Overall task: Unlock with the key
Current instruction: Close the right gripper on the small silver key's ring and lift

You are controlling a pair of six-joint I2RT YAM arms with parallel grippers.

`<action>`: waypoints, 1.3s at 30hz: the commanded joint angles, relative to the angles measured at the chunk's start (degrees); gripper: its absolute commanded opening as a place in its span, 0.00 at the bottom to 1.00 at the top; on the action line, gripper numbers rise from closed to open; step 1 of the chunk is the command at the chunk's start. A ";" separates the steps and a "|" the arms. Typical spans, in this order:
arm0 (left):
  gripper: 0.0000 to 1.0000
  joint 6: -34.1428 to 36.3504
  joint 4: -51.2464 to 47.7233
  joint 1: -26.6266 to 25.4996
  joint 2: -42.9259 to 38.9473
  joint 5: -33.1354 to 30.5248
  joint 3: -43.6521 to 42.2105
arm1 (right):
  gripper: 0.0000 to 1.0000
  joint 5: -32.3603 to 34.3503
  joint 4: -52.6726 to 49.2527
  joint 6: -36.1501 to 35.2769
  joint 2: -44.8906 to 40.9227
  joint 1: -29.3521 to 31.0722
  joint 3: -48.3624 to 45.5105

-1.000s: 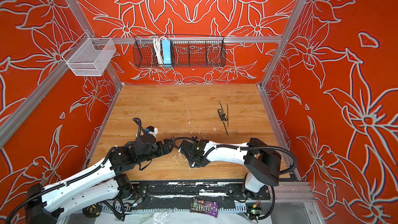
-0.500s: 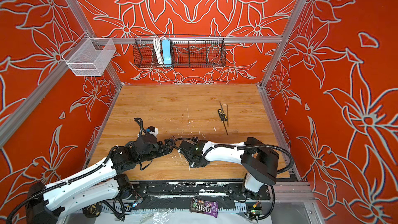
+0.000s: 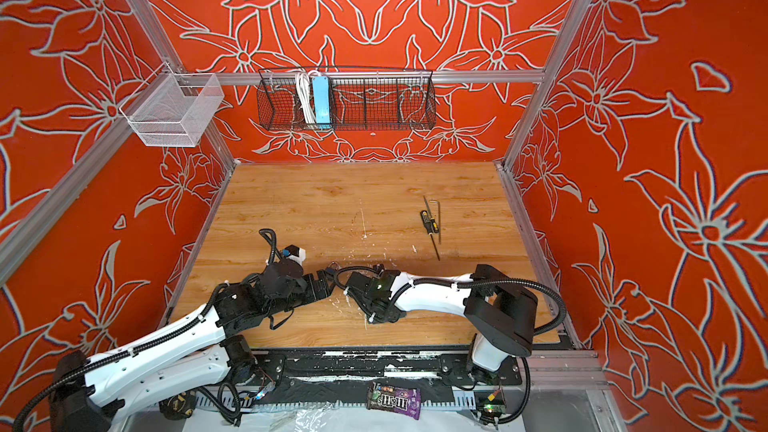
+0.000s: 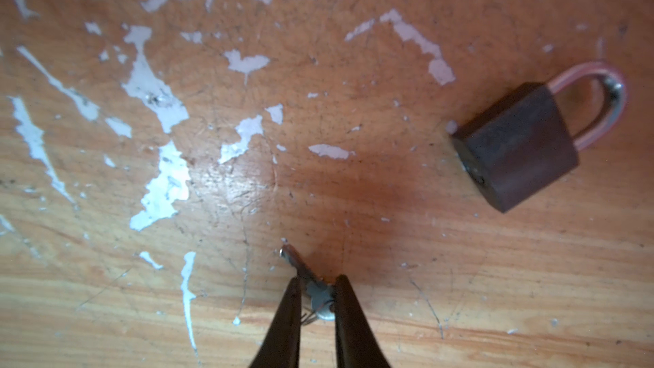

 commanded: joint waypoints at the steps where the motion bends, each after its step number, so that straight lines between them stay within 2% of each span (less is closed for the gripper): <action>1: 0.97 -0.90 0.53 -0.52 -0.44 -0.53 -0.51 | 0.18 0.58 -1.11 1.41 -1.95 0.31 -1.24; 12: 0.97 -0.95 0.27 -0.50 0.05 -0.32 -0.08 | 0.19 0.89 -3.11 2.12 -3.95 0.29 -2.59; 25: 0.98 -1.21 0.37 -0.52 0.44 -0.17 0.00 | 0.22 -0.66 -0.63 2.62 -5.31 0.31 -4.76; 35: 0.97 -1.48 0.53 -0.52 0.65 0.01 0.06 | 0.15 0.13 1.06 1.87 -5.93 -0.09 -6.86; 39: 0.98 -1.65 0.78 -0.52 0.92 0.01 0.17 | 0.08 1.16 1.35 0.87 -7.13 -0.48 -7.52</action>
